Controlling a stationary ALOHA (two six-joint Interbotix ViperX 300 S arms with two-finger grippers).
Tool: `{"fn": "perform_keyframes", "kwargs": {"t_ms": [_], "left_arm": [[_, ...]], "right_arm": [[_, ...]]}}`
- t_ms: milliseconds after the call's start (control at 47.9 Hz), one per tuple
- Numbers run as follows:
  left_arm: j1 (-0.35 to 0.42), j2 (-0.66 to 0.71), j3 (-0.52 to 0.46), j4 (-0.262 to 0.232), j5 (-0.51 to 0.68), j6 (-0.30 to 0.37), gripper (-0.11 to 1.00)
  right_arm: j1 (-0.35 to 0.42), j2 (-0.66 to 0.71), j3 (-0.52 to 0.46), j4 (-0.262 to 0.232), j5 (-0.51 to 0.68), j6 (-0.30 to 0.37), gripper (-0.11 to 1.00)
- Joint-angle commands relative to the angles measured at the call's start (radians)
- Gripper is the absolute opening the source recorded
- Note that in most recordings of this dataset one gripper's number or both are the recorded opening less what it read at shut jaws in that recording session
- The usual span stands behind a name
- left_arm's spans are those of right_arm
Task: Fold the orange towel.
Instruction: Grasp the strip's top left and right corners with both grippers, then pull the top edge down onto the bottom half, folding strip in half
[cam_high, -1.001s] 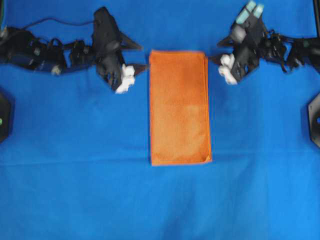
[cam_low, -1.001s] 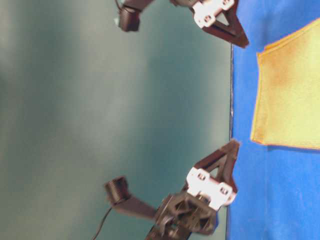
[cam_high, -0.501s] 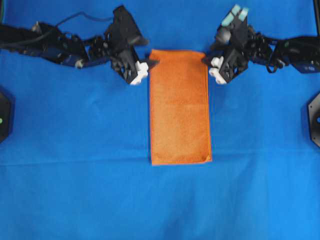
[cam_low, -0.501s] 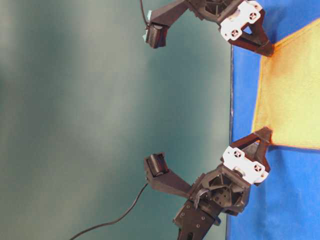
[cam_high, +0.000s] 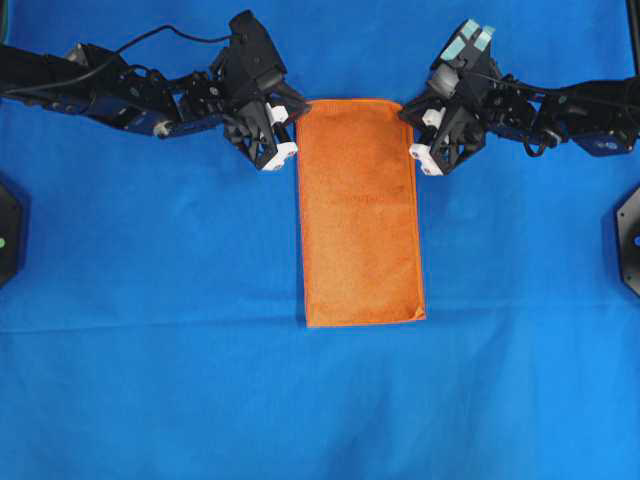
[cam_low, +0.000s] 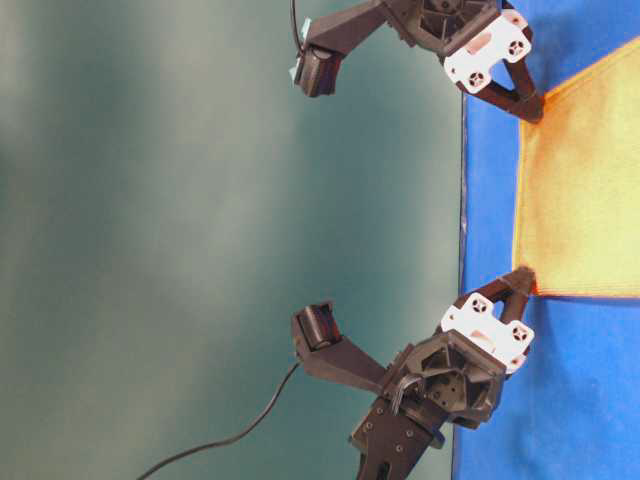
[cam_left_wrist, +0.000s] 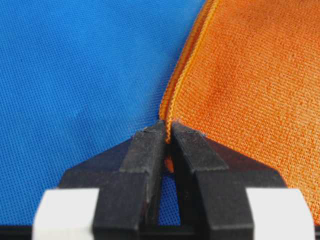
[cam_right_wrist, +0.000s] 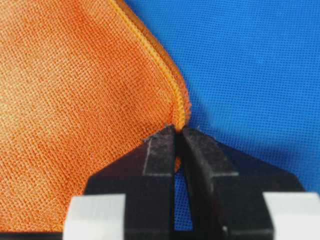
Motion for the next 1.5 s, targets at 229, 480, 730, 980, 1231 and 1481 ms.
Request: {"fn": "perform_keyframes", "kwargs": {"t_ms": [229,480,730,980,1231,1481], "left_arm": [[0.008,-0.021,-0.017,0.005,-0.008,0.008,0.02],[0.057,-0.049,-0.026,0.006,-0.006,0.009,0.02],[0.072,-0.066,-0.038,0.008,-0.002,0.011,0.02],[0.055,-0.103,-0.032,0.008,0.052,0.015,0.02],[0.002,-0.238,-0.009,0.008,0.127,0.035,0.02],[-0.114,-0.348,0.028,0.008,0.19,0.06,0.02]], "right_arm": [[-0.002,-0.041,0.021,0.034,-0.04,0.0,0.05],[-0.066,-0.078,0.02,0.029,-0.038,-0.015,0.05],[-0.087,-0.094,0.014,0.028,-0.037,-0.041,0.05],[-0.084,-0.143,0.021,0.031,-0.02,-0.038,0.05],[-0.025,-0.307,0.043,0.034,0.08,-0.032,0.05],[0.104,-0.466,0.089,0.067,0.175,-0.017,0.05]]}}
